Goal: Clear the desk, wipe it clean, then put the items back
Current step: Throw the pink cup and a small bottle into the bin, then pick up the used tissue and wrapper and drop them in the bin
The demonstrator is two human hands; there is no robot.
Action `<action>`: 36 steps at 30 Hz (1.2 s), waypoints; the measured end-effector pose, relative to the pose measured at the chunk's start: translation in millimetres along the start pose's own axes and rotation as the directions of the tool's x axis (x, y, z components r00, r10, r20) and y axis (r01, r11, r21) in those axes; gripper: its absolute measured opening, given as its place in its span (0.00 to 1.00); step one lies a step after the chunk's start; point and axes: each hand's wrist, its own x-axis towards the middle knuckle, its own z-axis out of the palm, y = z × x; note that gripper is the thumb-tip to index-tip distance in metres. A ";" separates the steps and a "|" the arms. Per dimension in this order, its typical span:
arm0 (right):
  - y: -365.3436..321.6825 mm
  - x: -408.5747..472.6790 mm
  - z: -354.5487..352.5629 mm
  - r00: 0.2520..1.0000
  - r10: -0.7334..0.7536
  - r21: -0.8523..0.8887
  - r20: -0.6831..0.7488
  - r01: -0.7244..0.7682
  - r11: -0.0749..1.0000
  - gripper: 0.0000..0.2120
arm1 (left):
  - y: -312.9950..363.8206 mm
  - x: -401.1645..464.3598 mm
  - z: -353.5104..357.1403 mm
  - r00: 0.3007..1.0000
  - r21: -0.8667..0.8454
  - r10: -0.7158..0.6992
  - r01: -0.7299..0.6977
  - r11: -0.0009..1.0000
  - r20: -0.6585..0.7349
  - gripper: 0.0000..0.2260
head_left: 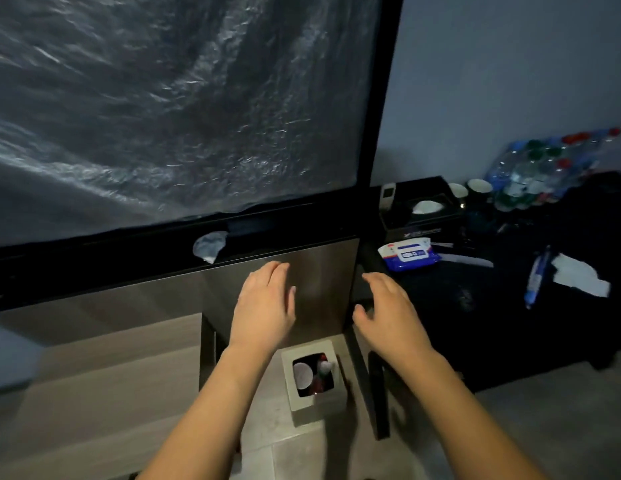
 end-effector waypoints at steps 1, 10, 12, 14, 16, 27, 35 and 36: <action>4.5 -7.3 -4.8 1.000 0.023 -0.002 -0.014 -0.023 1.000 0.28 | 6.3 -0.2 1.7 0.999 -0.009 0.029 -0.029 1.000 0.014 0.21; 95.8 -89.5 -92.0 0.901 0.307 0.030 -0.308 -0.313 0.949 0.27 | 164.5 8.1 29.4 0.907 -0.165 0.406 -0.386 0.908 0.115 0.21; 125.8 -117.4 -115.8 0.848 0.370 0.058 -0.378 -0.378 0.924 0.27 | 215.4 2.1 43.9 0.852 -0.195 0.506 -0.479 0.856 0.132 0.21; 158.6 -148.6 -140.0 0.786 0.433 0.083 -0.441 -0.444 0.892 0.26 | 268.3 -7.6 60.9 0.785 -0.233 0.603 -0.566 0.791 0.140 0.20; 192.7 -182.4 -164.9 0.725 0.489 0.105 -0.485 -0.507 0.856 0.27 | 323.2 -21.7 77.2 0.713 -0.269 0.685 -0.638 0.722 0.147 0.20; 352.7 -332.6 -267.2 0.439 0.685 0.244 -0.581 -0.709 0.661 0.27 | 570.2 -105.6 150.5 0.382 -0.411 0.910 -0.813 0.413 0.160 0.21; 465.7 -328.9 -323.8 0.378 0.737 0.267 -0.560 -0.760 0.593 0.28 | 694.8 -93.8 230.6 0.326 -0.477 0.929 -0.797 0.370 0.176 0.20; 483.0 -322.7 -333.5 0.381 0.739 0.260 -0.555 -0.765 0.589 0.28 | 711.2 -88.3 244.1 0.323 -0.480 0.931 -0.797 0.365 0.173 0.20</action>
